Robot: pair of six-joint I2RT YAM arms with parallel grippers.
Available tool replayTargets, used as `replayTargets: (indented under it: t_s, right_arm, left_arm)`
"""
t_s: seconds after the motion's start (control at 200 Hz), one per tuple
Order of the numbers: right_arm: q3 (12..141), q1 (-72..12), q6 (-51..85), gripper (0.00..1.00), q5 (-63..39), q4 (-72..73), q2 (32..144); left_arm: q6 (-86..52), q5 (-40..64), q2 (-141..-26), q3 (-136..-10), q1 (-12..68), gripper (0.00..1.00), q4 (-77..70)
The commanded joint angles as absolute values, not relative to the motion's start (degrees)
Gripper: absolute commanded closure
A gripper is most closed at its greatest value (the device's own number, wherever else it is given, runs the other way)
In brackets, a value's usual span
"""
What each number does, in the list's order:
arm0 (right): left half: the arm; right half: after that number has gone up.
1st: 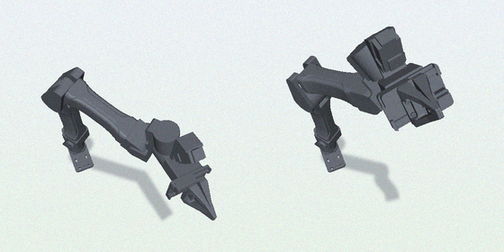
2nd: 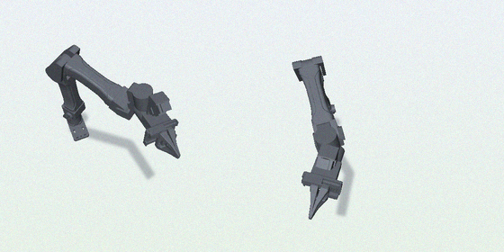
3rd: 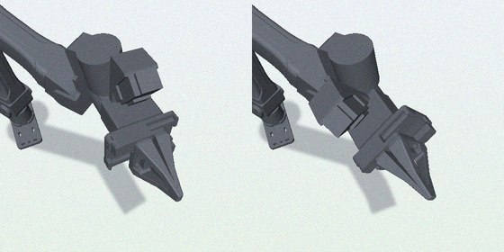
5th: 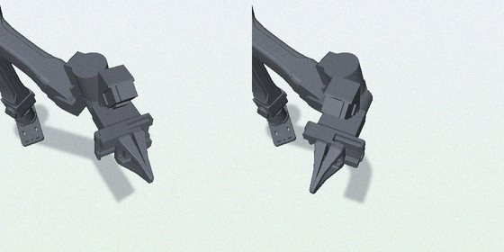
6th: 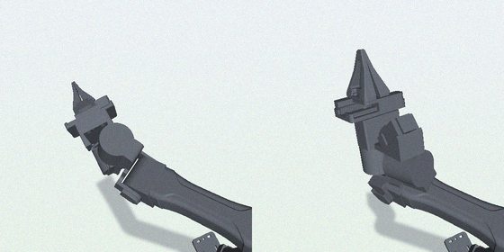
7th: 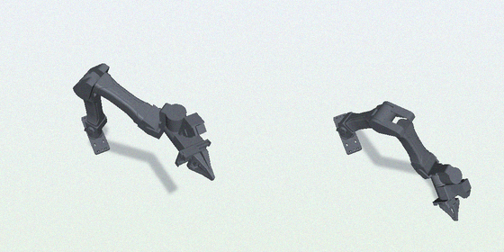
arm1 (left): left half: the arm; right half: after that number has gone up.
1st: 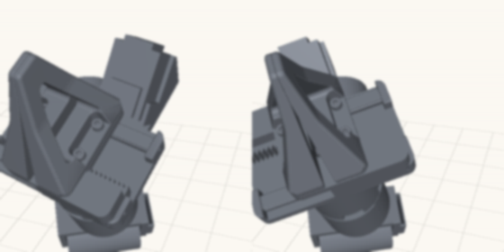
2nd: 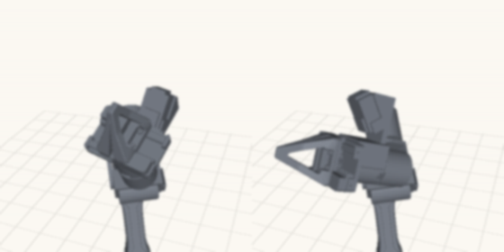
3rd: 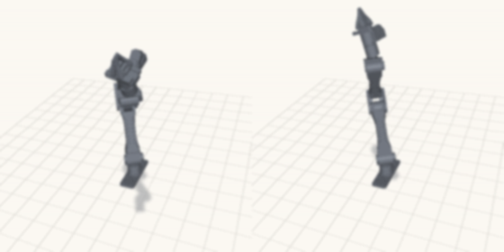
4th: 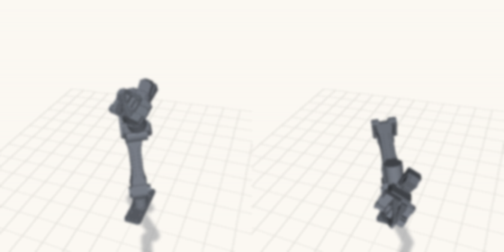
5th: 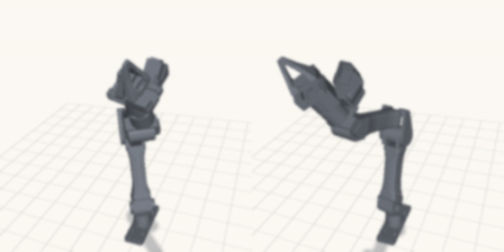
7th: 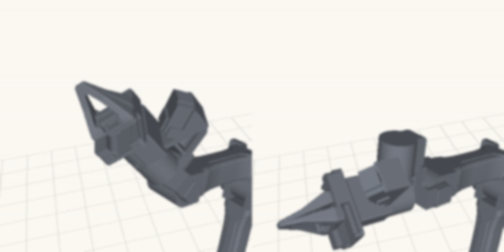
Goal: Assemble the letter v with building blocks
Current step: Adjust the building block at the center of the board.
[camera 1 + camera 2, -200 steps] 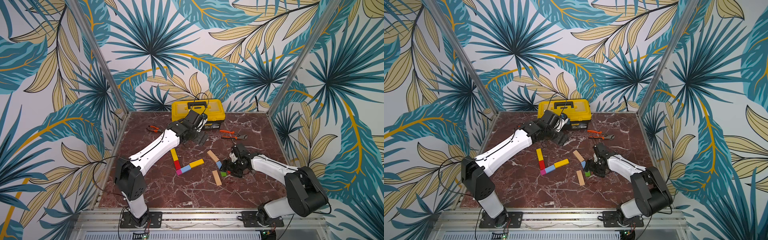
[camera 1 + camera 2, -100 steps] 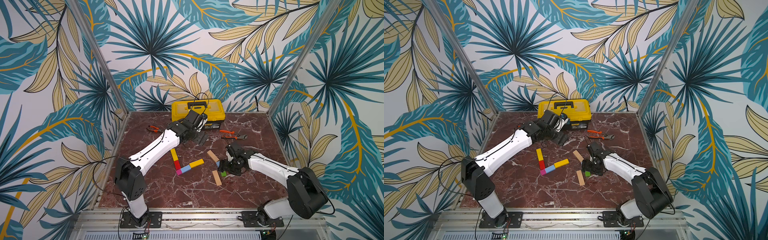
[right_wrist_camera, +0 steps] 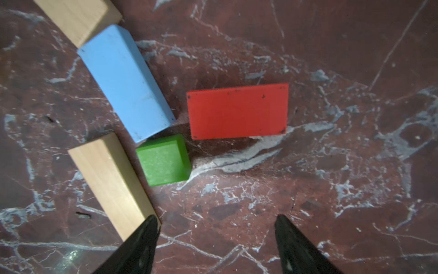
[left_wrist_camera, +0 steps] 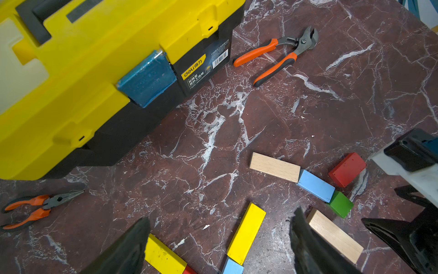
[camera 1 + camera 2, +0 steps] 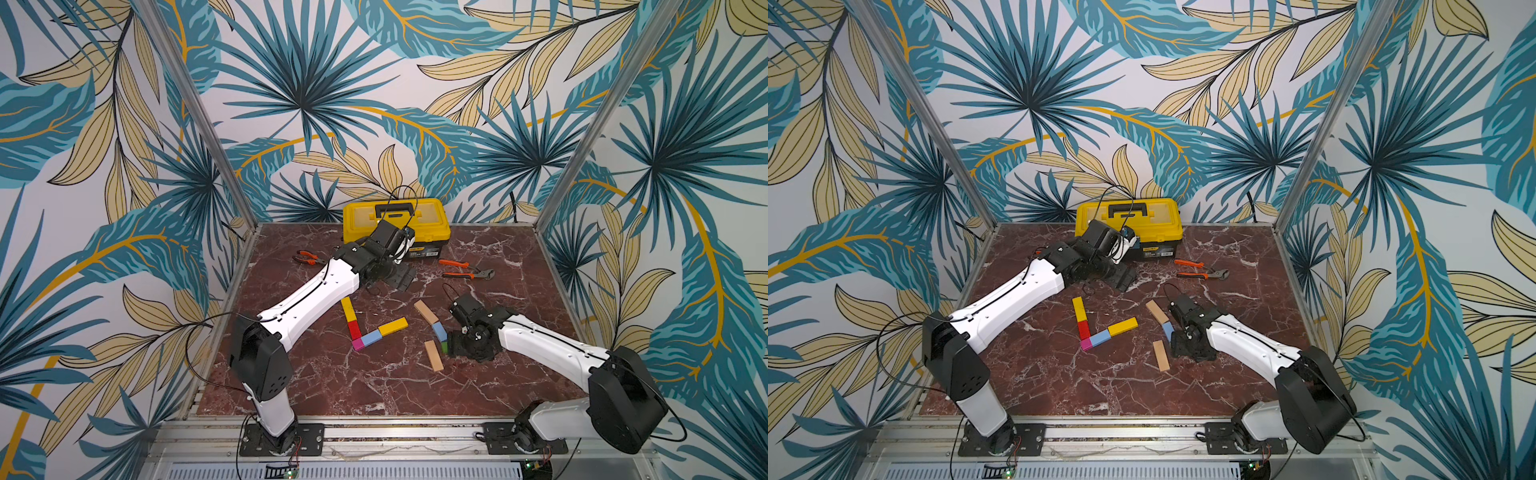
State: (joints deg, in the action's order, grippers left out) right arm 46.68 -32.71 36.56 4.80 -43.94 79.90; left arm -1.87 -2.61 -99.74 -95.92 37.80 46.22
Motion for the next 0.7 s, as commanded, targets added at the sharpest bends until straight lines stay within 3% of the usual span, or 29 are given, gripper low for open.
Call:
replayTargets:
  t_s: [0.0,0.696]
  right_arm:
    - [46.1,-33.5,38.4,0.21,7.2,-45.7,82.0]
    - [49.1,-33.4,42.0,0.2,9.7,-42.1,90.6]
  left_arm:
    - [-1.4,-3.0,-97.8,-95.8,37.5,0.06,45.8]
    - [-0.9,-3.0,-97.7,-95.3,37.5,0.06,45.8]
